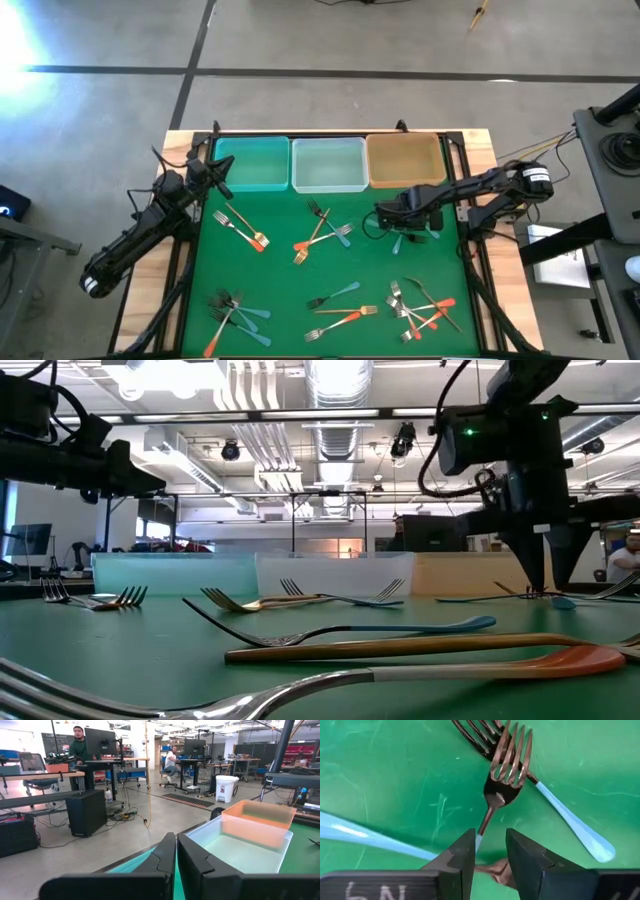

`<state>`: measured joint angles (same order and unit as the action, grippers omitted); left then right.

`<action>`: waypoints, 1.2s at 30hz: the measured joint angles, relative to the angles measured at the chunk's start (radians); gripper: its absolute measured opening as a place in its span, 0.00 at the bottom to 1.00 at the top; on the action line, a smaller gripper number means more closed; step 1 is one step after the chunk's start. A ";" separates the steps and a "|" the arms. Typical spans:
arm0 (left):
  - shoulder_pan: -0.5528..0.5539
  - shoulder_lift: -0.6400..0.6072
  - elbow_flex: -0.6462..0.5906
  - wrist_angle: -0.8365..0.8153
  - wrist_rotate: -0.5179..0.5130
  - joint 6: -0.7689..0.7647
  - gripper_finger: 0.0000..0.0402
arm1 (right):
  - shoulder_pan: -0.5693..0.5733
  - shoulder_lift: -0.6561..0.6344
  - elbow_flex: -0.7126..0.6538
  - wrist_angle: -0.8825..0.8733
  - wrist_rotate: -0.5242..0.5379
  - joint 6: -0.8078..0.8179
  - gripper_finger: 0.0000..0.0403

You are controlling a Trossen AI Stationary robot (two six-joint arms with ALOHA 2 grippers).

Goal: Sort silverware by color (type)
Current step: Put the blue fork into the orange bin

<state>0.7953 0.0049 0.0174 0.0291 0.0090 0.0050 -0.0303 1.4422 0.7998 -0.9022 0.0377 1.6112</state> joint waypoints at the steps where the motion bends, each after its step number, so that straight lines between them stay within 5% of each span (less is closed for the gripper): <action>1: 0.000 0.000 0.000 0.000 0.000 0.000 0.00 | 0.000 0.000 -0.012 0.015 0.006 0.009 0.25; 9: 0.000 0.000 0.000 0.000 0.000 0.000 0.00 | 0.002 -0.003 -0.086 0.106 0.077 0.055 0.22; 18: 0.000 0.000 0.000 0.000 0.000 0.000 0.00 | 0.000 -0.001 -0.091 0.120 0.110 0.058 0.04; 30: 0.000 0.000 0.000 0.000 0.000 0.000 0.00 | 0.000 -0.012 -0.081 0.115 0.120 0.057 0.03; 36: 0.000 0.000 0.000 0.000 0.000 0.000 0.00 | -0.002 -0.035 -0.061 0.097 0.206 0.072 0.02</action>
<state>0.7956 0.0050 0.0174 0.0292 0.0090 0.0049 -0.0326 1.4076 0.7390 -0.8051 0.2436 1.6836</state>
